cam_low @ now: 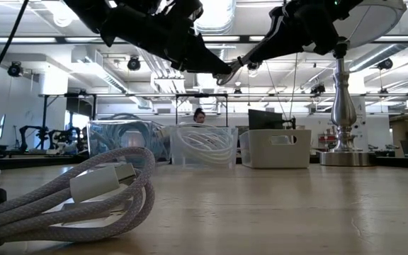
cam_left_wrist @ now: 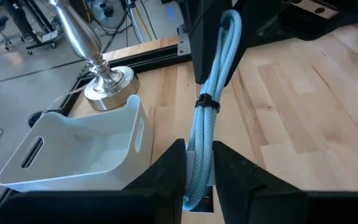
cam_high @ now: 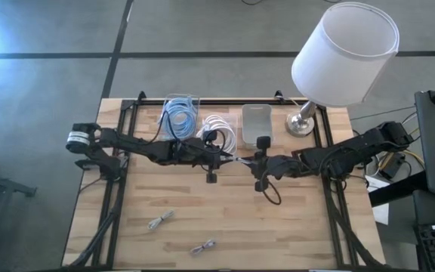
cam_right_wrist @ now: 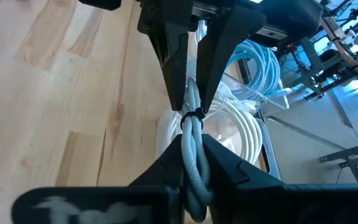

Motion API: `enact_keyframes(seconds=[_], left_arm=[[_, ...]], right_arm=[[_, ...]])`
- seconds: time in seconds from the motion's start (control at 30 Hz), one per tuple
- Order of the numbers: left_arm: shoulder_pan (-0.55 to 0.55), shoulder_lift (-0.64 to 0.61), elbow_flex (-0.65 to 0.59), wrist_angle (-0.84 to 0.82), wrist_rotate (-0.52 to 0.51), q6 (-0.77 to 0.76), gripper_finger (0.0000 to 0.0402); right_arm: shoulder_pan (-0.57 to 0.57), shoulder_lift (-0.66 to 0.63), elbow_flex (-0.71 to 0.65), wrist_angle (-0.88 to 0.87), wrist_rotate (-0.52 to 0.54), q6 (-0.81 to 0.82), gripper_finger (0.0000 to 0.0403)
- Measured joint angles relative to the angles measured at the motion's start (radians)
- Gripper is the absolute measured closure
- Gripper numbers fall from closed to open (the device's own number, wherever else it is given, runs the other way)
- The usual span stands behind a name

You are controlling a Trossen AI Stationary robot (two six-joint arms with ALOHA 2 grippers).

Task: Pick & Place USB Port
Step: Put the blue charger cable into the white bin

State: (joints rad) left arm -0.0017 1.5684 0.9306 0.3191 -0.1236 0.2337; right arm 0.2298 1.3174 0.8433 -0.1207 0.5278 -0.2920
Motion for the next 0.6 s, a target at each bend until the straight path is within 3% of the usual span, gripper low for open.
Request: enact_keyframes(seconds=[0.6], left_arm=[[0.000,0.000,-0.002,-0.023,-0.012,-0.051,0.0242]], right_arm=[[-0.001,0.000,0.000,-0.005,0.005,0.007,0.0373]])
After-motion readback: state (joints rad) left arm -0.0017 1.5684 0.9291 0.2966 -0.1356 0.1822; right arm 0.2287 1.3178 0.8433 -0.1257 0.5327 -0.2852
